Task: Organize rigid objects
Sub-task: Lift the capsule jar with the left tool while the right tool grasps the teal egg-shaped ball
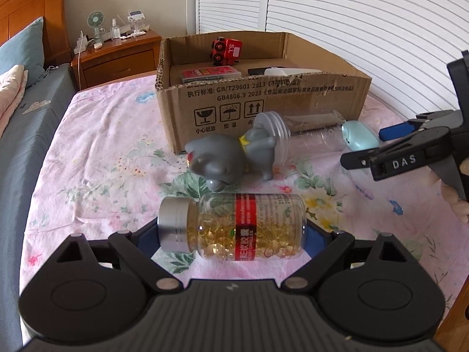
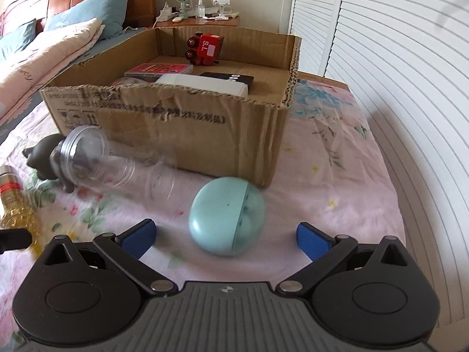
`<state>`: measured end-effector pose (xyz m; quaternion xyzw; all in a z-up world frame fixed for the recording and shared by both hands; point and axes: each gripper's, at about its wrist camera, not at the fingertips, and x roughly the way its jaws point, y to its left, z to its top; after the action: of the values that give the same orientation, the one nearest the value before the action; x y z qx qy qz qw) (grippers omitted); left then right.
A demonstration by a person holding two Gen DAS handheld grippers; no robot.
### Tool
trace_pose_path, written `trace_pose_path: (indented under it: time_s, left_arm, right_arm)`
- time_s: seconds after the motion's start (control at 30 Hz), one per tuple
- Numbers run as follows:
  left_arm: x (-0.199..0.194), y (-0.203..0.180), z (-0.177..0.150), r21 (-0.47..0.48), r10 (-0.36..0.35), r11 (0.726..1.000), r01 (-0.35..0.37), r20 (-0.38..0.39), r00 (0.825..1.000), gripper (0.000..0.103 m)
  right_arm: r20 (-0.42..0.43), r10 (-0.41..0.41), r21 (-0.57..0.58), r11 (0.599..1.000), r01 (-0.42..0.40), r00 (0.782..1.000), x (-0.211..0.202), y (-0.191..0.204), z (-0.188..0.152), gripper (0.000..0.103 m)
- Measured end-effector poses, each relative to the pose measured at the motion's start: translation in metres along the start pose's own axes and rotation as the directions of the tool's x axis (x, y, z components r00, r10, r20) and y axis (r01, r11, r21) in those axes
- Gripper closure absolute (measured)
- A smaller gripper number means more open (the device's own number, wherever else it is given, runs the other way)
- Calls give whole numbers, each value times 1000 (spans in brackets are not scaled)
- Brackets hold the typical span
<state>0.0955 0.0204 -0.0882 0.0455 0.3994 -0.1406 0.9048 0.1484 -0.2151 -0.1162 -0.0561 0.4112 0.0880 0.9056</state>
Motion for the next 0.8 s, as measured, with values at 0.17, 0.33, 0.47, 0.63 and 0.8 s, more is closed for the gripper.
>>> trace_pose_path:
  time_s: [0.17, 0.33, 0.47, 0.63, 0.8]
  left_arm:
    - [1, 0, 1, 1, 0, 1000, 0, -1, 1000, 10]
    - [1, -1, 2, 8, 2, 1000, -2, -3, 1000, 10]
    - [2, -2, 1, 15, 7, 1000, -7, -8, 1000, 10]
    - [5, -2, 1, 18, 14, 1000, -14, -15, 1000, 10]
    - [7, -1, 2, 17, 13, 1000, -13, -18, 1000, 10]
  right_arm:
    - [22, -7, 19, 1000, 6, 1000, 1, -3, 2, 13]
    - [43, 11, -11, 1000, -10, 999, -5, 4, 1, 37]
    - [40, 4, -21, 1000, -3, 999, -9, 8, -1, 44]
    - [42, -7, -29, 1000, 8, 999, -9, 9, -1, 42]
    - [49, 1, -22, 1000, 0, 999, -6, 9, 1, 42]
